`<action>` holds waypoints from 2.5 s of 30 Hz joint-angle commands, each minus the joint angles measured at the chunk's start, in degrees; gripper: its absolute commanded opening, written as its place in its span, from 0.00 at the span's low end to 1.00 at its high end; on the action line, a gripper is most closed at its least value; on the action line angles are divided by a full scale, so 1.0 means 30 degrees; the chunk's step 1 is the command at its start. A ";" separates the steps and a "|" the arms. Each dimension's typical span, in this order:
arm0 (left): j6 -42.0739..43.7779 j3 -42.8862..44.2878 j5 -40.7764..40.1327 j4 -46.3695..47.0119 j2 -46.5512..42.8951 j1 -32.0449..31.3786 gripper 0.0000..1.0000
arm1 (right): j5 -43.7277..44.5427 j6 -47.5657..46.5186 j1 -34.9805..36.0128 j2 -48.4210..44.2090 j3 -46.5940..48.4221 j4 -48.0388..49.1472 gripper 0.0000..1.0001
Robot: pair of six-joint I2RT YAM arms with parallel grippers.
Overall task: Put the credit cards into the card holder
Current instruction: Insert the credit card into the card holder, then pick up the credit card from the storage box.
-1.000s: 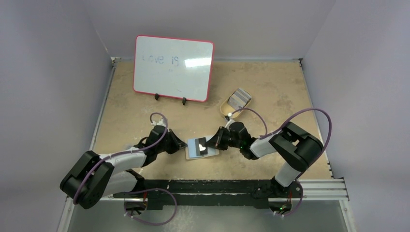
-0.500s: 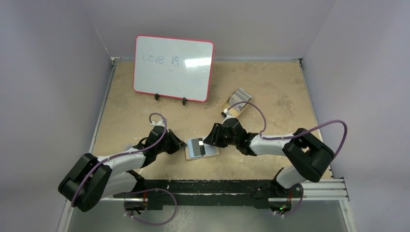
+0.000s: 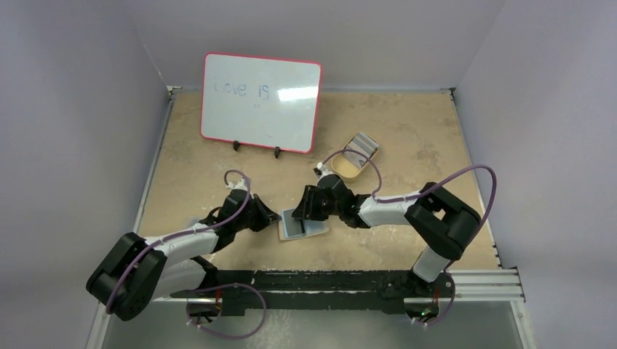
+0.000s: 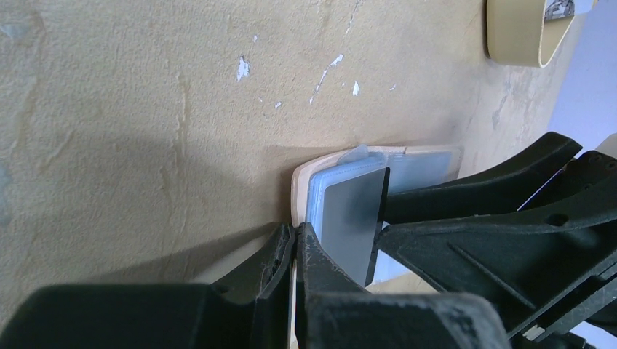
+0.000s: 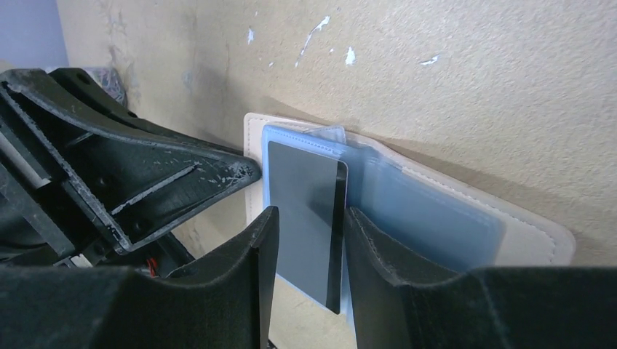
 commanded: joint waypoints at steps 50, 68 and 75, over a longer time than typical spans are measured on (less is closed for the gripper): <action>0.1700 0.1169 0.2744 0.0328 -0.0191 -0.0148 0.00 | 1.3679 -2.0322 -0.7493 0.4742 1.2447 -1.1991 0.62; 0.1584 0.1089 0.2324 -0.0025 -0.0349 -0.0148 0.00 | 1.4264 -2.0068 -0.7488 0.3761 1.2434 -1.2223 0.43; 0.1453 0.1083 0.2041 -0.0027 -0.0249 -0.0141 0.00 | 1.4242 -1.9989 -0.7487 0.3589 1.2450 -1.2149 0.40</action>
